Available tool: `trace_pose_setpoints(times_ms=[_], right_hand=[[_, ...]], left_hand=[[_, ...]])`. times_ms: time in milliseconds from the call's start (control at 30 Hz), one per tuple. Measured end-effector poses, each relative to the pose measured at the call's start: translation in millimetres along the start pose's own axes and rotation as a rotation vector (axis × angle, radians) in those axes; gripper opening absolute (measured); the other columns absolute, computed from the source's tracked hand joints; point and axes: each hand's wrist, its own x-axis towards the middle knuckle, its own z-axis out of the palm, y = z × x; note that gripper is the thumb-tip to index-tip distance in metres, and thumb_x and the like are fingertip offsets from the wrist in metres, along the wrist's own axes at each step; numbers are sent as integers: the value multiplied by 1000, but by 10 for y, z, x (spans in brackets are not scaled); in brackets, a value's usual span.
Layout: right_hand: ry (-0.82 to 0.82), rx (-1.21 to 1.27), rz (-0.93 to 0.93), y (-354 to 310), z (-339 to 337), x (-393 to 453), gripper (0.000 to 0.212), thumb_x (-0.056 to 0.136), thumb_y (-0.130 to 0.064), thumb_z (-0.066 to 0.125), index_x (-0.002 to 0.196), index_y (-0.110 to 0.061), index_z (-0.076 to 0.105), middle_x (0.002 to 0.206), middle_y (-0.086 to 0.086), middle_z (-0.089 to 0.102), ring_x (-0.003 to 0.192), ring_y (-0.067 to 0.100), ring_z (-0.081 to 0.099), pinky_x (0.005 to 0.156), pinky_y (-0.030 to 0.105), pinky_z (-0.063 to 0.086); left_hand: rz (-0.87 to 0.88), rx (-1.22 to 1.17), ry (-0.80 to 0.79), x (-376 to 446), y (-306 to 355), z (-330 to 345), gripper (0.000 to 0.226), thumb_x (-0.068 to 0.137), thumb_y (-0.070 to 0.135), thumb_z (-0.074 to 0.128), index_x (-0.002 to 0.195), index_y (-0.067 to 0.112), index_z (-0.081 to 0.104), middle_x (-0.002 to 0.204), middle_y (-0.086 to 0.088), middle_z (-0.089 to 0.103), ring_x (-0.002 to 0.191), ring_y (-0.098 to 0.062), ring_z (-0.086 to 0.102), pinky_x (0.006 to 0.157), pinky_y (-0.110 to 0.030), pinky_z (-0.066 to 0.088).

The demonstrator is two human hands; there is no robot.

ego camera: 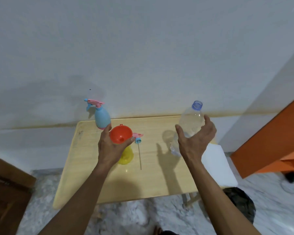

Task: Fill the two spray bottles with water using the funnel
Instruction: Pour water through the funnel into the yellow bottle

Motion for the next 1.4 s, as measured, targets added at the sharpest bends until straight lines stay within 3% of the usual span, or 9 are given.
trace_pose_setpoints(times_ms=[167, 367, 500, 667, 800, 867, 1033, 1200, 1400], right_hand=[[-234, 75, 155, 304, 18, 324, 127, 63, -50, 92, 159, -25, 12, 164, -2, 26, 150, 20, 24, 119, 39, 28], [-279, 216, 160, 558, 183, 432, 119, 64, -38, 95, 152, -39, 14, 136, 0, 55, 121, 18, 55, 94, 30, 41], [-274, 239, 85, 619, 295, 494, 111, 67, -30, 94, 151, -29, 21, 120, -30, 51, 109, 15, 58, 89, 29, 44], [-348, 254, -10, 549, 340, 538, 110, 69, -31, 93, 153, -30, 22, 123, -32, 53, 107, 17, 63, 88, 31, 49], [-410, 316, -85, 219, 241, 597, 121, 66, -43, 94, 155, -43, 12, 140, 3, 56, 105, -9, 60, 89, 3, 40], [-407, 352, -147, -5, 180, 657, 125, 63, -54, 89, 152, -55, 3, 144, 9, 55, 111, -1, 62, 93, 5, 41], [-375, 451, -359, -533, 72, 758, 127, 62, -31, 95, 155, -32, 8, 132, -52, 42, 108, -12, 61, 97, 23, 52], [-638, 389, -455, -920, 149, 921, 116, 59, -45, 95, 148, -52, 21, 102, -12, 69, 89, 4, 68, 87, 14, 51], [-981, 75, -633, -937, 325, 1026, 110, 63, -59, 88, 150, -60, 20, 99, 1, 69, 93, 23, 68, 91, 43, 56]], left_hand=[[-19, 58, 37, 9, -39, 100, 99, 63, 48, 90, 146, 24, 42, 138, -1, 54, 124, -23, 52, 105, -44, 45], [-62, 86, 91, -27, -26, 195, 95, 61, 50, 91, 140, 20, 49, 124, 2, 60, 112, -23, 59, 94, -39, 52], [-102, 58, 104, -27, -17, 201, 99, 55, 58, 87, 139, 23, 51, 124, 3, 60, 111, -20, 59, 93, -39, 54], [-118, 40, 125, -40, -12, 217, 100, 51, 59, 87, 138, 23, 52, 124, 4, 61, 111, -19, 60, 93, -38, 54], [-113, 39, 132, -44, -44, 225, 97, 57, 48, 93, 140, 20, 51, 126, 1, 60, 113, -20, 59, 93, -36, 53], [-110, 44, 130, -48, -47, 234, 94, 60, 41, 94, 141, 19, 50, 125, 2, 60, 112, -19, 57, 91, -32, 50], [-82, 17, 131, -58, -17, 250, 87, 59, 39, 95, 135, 20, 55, 118, 4, 63, 107, -17, 60, 81, -19, 44], [-107, 19, 117, -34, -34, 235, 92, 58, 44, 94, 137, 21, 53, 120, 3, 63, 109, -17, 59, 87, -26, 45], [-105, 21, 101, -20, -32, 220, 92, 59, 44, 93, 138, 23, 52, 120, 4, 62, 109, -18, 59, 90, -31, 49]])
